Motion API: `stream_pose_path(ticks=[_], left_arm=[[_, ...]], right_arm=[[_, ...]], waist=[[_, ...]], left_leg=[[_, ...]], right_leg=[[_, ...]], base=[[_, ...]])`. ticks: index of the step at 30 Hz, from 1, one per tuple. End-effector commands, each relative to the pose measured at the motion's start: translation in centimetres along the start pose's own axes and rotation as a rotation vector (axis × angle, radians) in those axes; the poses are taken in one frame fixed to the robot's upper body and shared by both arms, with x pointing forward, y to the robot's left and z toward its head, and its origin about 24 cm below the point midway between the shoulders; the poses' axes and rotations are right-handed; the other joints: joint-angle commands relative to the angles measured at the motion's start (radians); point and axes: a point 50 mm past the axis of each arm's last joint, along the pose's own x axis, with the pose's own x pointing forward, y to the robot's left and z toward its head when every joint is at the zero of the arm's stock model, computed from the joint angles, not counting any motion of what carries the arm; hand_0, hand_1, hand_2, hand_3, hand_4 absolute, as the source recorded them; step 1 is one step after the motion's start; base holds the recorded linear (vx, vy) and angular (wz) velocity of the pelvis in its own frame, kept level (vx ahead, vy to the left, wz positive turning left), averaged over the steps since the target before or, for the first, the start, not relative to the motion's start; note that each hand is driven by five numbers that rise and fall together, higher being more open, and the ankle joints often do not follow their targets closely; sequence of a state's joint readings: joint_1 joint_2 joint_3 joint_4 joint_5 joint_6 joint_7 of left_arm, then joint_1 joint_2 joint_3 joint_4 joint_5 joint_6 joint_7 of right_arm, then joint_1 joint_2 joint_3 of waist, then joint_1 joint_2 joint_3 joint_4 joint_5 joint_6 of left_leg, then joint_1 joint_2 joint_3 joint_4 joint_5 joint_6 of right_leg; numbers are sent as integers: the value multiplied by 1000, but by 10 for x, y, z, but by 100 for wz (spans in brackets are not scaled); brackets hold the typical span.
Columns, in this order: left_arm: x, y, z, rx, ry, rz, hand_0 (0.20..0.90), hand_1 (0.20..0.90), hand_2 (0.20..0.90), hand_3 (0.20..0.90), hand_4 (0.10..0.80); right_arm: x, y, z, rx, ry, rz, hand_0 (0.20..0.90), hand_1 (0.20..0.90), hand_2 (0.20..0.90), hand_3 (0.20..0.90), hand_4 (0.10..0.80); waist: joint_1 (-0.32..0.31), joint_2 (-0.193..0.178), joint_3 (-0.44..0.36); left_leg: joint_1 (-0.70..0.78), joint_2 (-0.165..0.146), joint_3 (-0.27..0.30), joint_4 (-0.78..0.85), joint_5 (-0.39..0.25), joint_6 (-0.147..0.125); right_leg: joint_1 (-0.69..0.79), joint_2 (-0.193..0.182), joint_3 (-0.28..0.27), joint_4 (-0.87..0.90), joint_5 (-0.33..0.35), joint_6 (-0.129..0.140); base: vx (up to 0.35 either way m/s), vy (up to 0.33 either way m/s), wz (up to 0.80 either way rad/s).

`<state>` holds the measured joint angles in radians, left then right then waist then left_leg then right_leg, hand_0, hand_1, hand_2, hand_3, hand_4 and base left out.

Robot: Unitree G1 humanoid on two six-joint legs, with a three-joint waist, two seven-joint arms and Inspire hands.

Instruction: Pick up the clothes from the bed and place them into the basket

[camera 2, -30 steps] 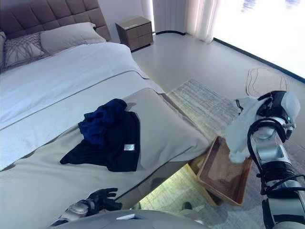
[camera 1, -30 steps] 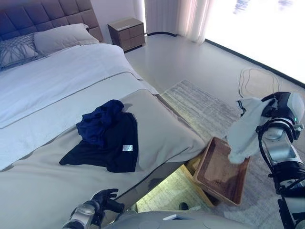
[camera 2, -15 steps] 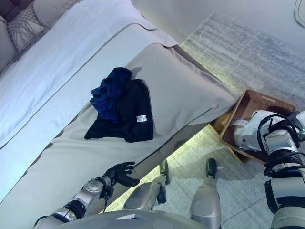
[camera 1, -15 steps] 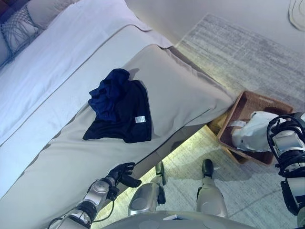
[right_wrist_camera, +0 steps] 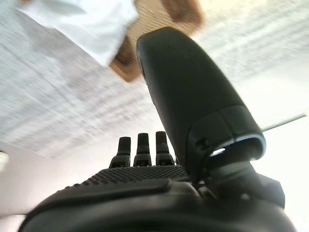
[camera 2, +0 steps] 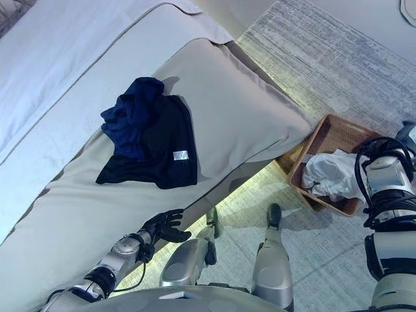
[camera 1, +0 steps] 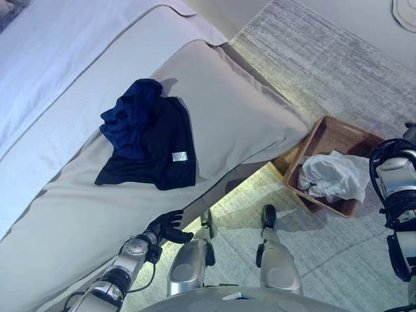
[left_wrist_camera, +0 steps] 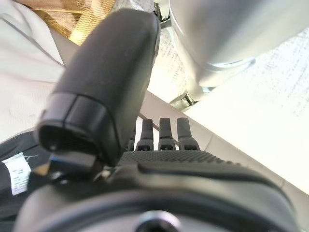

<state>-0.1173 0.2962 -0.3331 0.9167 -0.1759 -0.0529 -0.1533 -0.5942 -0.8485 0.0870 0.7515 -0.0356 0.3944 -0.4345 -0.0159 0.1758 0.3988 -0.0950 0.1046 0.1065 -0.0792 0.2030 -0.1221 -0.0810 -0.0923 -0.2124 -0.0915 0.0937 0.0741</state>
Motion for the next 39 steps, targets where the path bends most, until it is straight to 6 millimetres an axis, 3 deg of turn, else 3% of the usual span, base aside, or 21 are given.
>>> stream_pose_path(ticks=[1, 3, 5, 9, 15, 20, 28, 39], left_arm=[[-14, 17, -27, 0, 58, 59, 900, 900, 900, 900, 800], [-15, 16, -33, -28, 70, 68, 900, 900, 900, 900, 800], [-17, 18, -39, -56, 88, 80, 900, 900, 900, 900, 800], [-21, 18, -48, -78, 116, 87, 900, 900, 900, 900, 800], [-30, 24, -67, -85, 191, 98, 900, 900, 900, 900, 800], [-40, 42, -78, -76, 251, 135, 900, 900, 900, 900, 800], [-42, 50, -79, -102, 235, 152, 900, 900, 900, 900, 800], [-35, 46, -64, -107, 153, 125, 900, 900, 900, 900, 800]], right_arm=[[-16, -42, 82, 7, -461, -187, 900, 900, 900, 900, 800], [-40, -34, 113, 3, -665, -111, 900, 900, 900, 900, 800], [-61, -17, 131, -81, -829, 11, 900, 900, 900, 900, 800], [-80, 10, 144, -217, -974, 198, 900, 900, 900, 900, 800], [-85, 52, 149, -342, -955, 318, 900, 900, 900, 900, 800], [-77, 71, 156, -353, -833, 285, 900, 900, 900, 900, 800], [-61, 72, 168, -319, -626, 171, 900, 900, 900, 900, 800], [-39, 52, 168, -304, -424, 101, 900, 900, 900, 900, 800]], waist=[[19, -87, -106], [30, -102, -117], [55, -124, -132], [118, -156, -145], [246, -176, -140], [348, -179, -123], [442, -158, -96], [510, -144, -50]], left_leg=[[2, -25, 33, 16, -135, 12], [11, -30, 30, 18, -142, 12], [17, -39, 17, 30, -153, 17], [19, -58, -32, 63, -172, 32], [15, -95, -135, 114, -198, 69], [29, -124, -215, 113, -219, 98], [-29, -168, -291, 98, -196, 128], [-126, -166, -331, 57, -142, 119]], right_leg=[[-11, 5, -9, 46, -84, -20], [3, -1, -24, 53, -93, -18], [20, -11, -53, 67, -104, -20], [50, -26, -111, 91, -122, -25], [100, -57, -203, 152, -150, -23], [141, -89, -242, 225, -186, -4], [142, -143, -277, 283, -171, 10], [104, -158, -328, 285, -194, 11]], base=[[88, 127, 8], [99, 154, 13], [138, 195, 19], [114, 189, 35], [163, 175, 58], [216, 110, 67], [60, 119, 43], [-24, 6, 18]])
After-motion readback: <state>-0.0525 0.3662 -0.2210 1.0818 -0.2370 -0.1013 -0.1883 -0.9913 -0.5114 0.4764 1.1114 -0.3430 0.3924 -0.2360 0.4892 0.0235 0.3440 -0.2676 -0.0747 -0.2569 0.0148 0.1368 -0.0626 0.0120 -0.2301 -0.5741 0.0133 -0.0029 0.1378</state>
